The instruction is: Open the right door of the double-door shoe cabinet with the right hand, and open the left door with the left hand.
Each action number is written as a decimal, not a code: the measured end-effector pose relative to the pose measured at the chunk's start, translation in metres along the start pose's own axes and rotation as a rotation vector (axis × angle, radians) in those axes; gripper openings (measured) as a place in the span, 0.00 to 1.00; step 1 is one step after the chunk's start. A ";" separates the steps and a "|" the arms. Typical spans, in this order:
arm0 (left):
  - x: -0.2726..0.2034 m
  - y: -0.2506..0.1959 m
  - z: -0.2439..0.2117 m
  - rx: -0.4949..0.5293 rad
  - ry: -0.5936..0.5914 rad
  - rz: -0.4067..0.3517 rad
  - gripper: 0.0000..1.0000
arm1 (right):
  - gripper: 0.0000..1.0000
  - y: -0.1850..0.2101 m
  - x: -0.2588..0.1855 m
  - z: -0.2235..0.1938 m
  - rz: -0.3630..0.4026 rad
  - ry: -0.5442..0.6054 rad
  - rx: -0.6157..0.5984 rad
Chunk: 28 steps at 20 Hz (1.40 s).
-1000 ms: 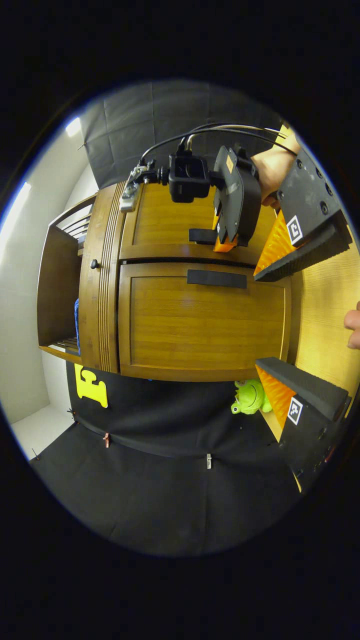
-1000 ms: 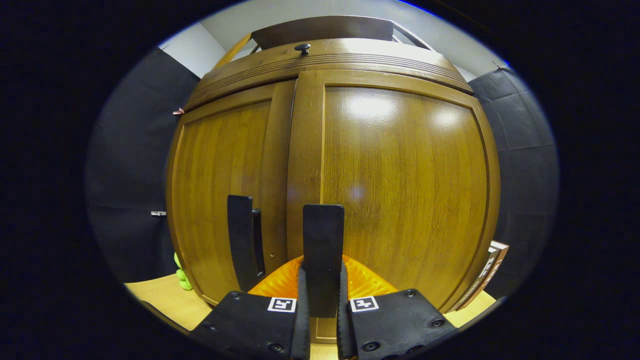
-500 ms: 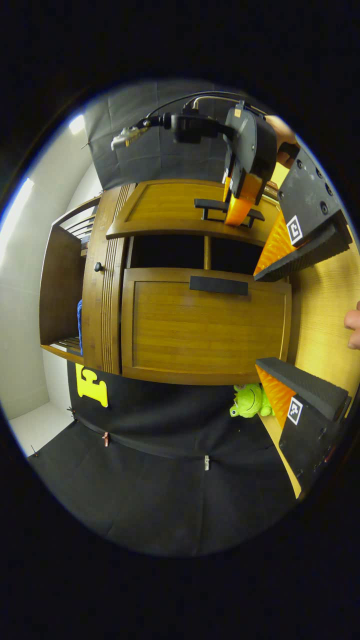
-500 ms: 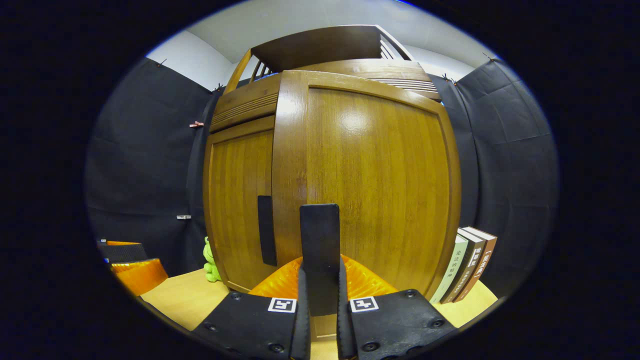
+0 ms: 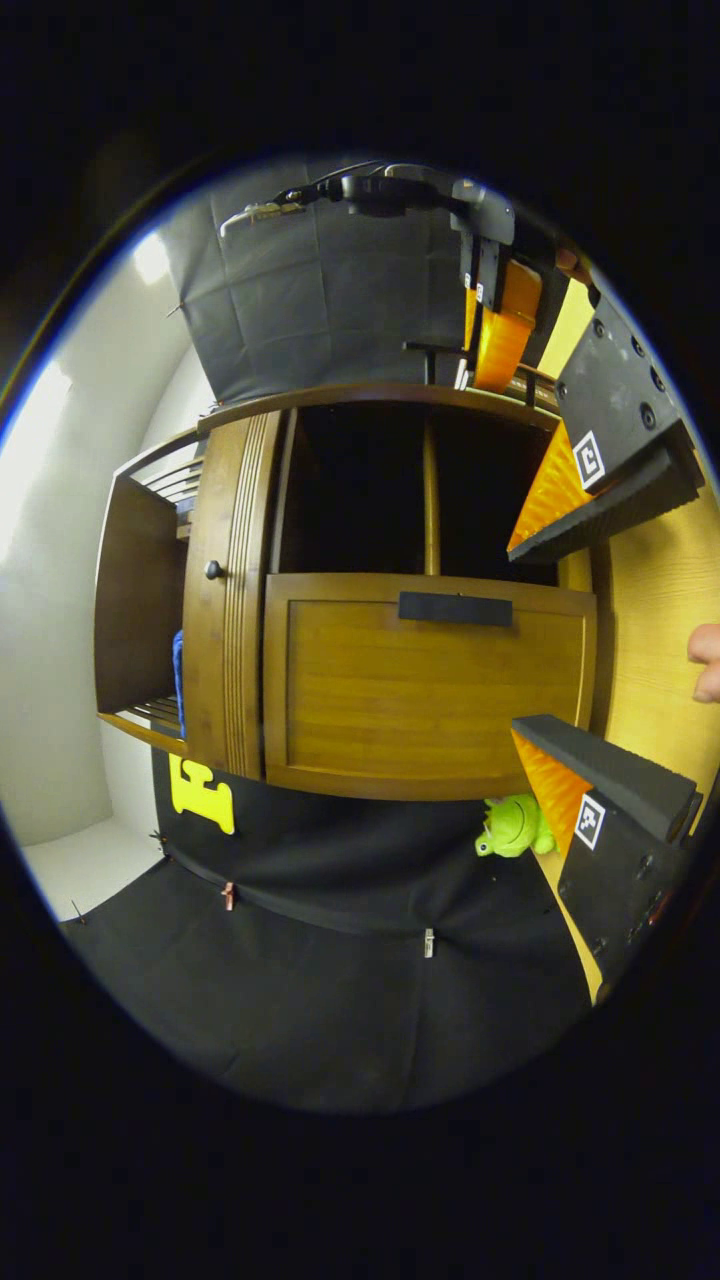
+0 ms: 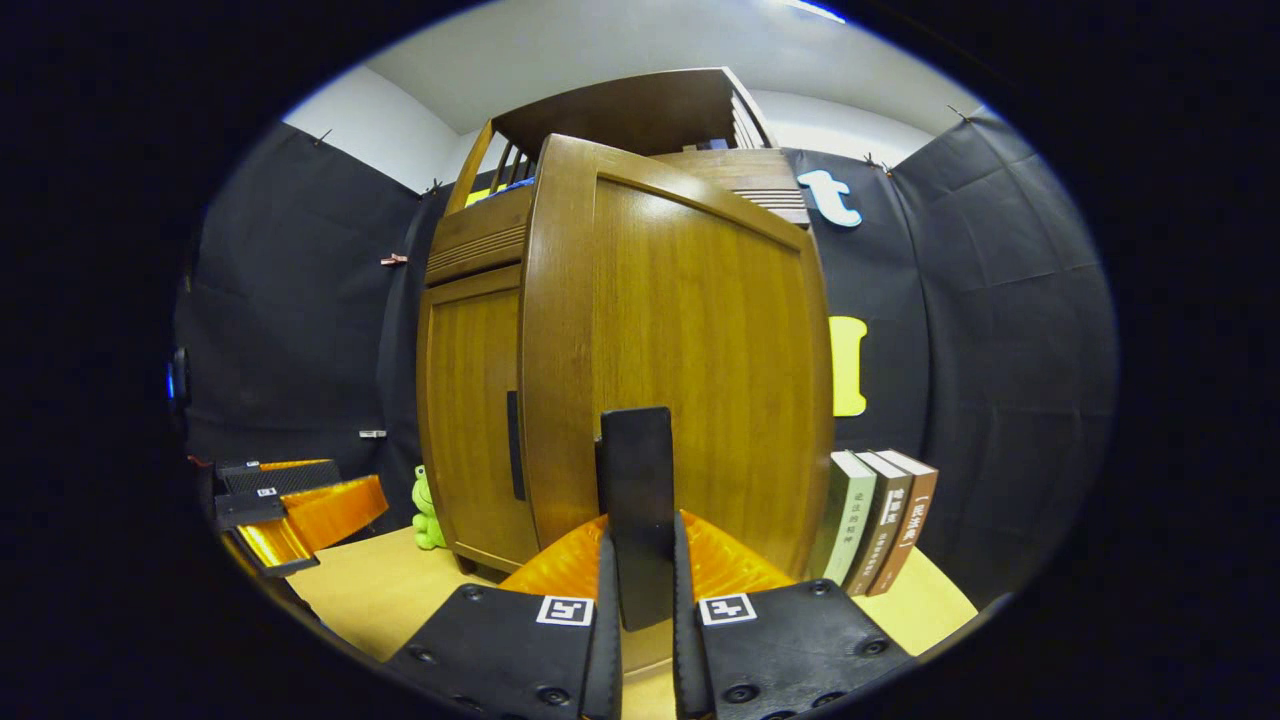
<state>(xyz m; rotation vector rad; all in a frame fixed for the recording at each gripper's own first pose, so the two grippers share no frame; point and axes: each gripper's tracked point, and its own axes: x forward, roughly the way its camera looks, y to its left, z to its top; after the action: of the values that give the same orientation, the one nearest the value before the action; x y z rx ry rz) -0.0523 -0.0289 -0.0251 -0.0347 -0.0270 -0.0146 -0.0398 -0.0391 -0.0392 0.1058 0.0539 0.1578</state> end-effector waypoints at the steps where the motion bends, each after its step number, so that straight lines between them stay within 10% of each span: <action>1: 0.000 -0.002 0.001 0.003 -0.007 0.002 0.94 | 0.19 -0.007 -0.007 0.001 -0.014 -0.003 -0.001; 25: 0.027 -0.040 -0.004 -0.003 0.020 -0.027 0.93 | 0.07 -0.182 -0.115 0.036 -0.488 -0.082 -0.077; 28: 0.040 -0.045 0.002 0.004 0.006 -0.054 0.93 | 0.36 -0.179 -0.123 0.038 -0.496 -0.080 -0.067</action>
<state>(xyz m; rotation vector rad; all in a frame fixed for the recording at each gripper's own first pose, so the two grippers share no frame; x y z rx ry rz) -0.0130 -0.0747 -0.0204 -0.0295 -0.0219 -0.0689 -0.1311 -0.2379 -0.0158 0.0297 -0.0057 -0.3396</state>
